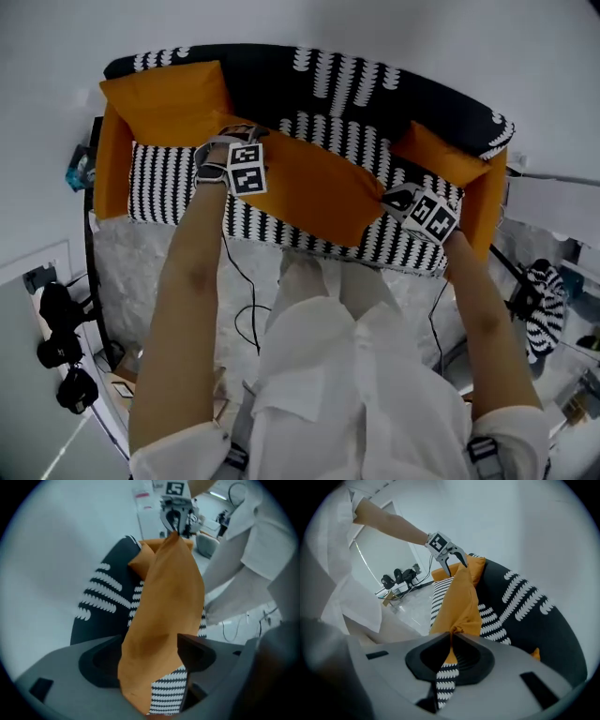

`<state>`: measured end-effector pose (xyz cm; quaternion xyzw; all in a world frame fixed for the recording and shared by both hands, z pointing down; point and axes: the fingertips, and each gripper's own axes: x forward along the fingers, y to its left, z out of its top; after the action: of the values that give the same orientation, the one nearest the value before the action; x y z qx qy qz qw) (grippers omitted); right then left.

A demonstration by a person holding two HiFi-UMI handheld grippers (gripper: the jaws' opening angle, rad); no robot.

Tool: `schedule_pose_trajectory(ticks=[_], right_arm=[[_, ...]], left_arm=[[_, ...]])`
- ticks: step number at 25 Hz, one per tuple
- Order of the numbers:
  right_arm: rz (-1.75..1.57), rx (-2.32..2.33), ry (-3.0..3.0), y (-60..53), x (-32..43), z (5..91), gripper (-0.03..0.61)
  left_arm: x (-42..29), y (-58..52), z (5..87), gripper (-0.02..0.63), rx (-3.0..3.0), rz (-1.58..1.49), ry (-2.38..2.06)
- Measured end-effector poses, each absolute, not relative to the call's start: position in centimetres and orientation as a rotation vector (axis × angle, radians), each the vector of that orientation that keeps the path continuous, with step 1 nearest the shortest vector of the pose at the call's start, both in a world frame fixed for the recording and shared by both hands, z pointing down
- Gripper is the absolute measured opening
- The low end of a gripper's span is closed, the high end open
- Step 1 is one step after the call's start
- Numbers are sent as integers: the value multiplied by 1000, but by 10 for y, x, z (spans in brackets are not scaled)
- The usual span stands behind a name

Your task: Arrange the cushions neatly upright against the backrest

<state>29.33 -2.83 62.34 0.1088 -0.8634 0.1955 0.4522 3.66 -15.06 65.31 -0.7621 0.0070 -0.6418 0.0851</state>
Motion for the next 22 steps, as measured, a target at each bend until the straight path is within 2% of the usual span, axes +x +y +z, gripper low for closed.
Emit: schedule_pose_trajectory(ticks=[5,6,8,11,14,18,22], right_arm=[[509,264,-2119,-25,304,635,31],[515,260,-2108,-25,306,637,31],[519,254,-2068,-23,313,645,34],[514,274,-1984,-20,325,654,48],[483,291,-1912,-21,335,659,72],[471,425,-1900,-49,348,634,166],[453,463,-2016,-73,297,594,272]], left_arm=[[44,-144,684,351,-2122,-2021,-106],[46,-141,687,271,-2125,-2025,-93],[50,-134,689,188,-2158,-2018,-59],[54,-119,688,117,-2225,-2007,-27],[51,-111,688,79,-2278,-2010,23],[54,-105,687,72,-2308,-2019,39],[58,-104,684,72,-2308,-2017,36]])
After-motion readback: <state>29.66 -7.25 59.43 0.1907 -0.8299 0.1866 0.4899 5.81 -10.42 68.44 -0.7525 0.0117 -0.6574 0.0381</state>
